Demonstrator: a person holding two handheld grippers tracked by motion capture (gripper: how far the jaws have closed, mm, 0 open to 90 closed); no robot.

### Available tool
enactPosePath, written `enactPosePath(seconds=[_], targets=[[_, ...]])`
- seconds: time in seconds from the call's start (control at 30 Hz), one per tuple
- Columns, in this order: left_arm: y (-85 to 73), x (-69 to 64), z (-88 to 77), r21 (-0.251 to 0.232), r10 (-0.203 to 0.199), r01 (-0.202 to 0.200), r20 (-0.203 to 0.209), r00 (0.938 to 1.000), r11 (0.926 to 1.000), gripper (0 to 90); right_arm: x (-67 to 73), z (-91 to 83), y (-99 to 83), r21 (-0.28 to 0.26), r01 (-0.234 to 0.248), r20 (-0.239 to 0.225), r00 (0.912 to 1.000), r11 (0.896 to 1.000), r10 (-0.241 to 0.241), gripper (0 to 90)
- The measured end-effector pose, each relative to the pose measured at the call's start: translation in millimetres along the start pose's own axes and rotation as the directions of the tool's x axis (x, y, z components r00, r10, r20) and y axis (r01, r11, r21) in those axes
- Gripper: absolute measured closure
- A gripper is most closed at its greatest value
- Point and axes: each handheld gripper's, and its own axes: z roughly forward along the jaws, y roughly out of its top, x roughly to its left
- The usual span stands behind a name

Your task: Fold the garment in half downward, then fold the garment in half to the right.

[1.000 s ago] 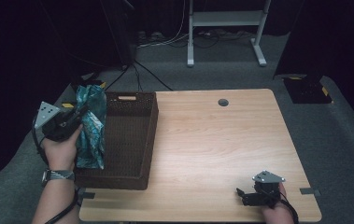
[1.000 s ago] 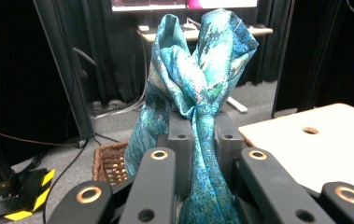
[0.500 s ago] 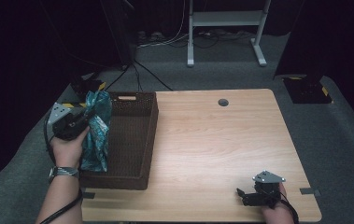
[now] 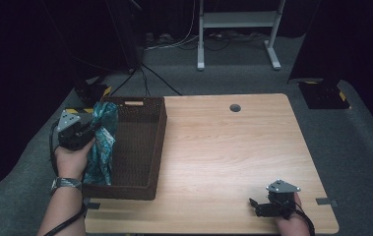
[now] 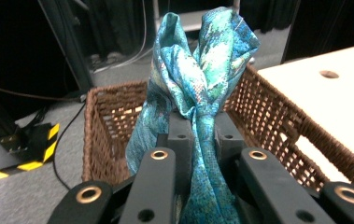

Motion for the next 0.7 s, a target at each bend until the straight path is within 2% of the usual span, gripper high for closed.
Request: enactPosePath(seconds=[0.2, 0.4, 0.7], targets=[[-7.7, -2.9, -0.5, 0.027, -0.006, 0.006, -0.005, 1.0000, 0.9996, 81.1, -0.2, 0.2, 0.3, 0.001, 0.001, -0.002, 1.0000, 1.000, -0.001, 0.0], [-8.5, -0.8, -0.2, 0.049, 0.015, -0.014, -0.012, 0.9998, 0.9987, 81.1, -0.9, 0.5, 0.6, 0.001, 0.009, -0.009, 0.9999, 1.000, -0.009, 0.0], [-7.3, 4.1, 13.8, 0.106, 0.022, -0.020, -0.019, 0.9996, 0.9942, 81.0, -0.9, 1.1, 1.2, 0.000, 0.015, -0.013, 0.9998, 1.000, -0.015, 0.0]])
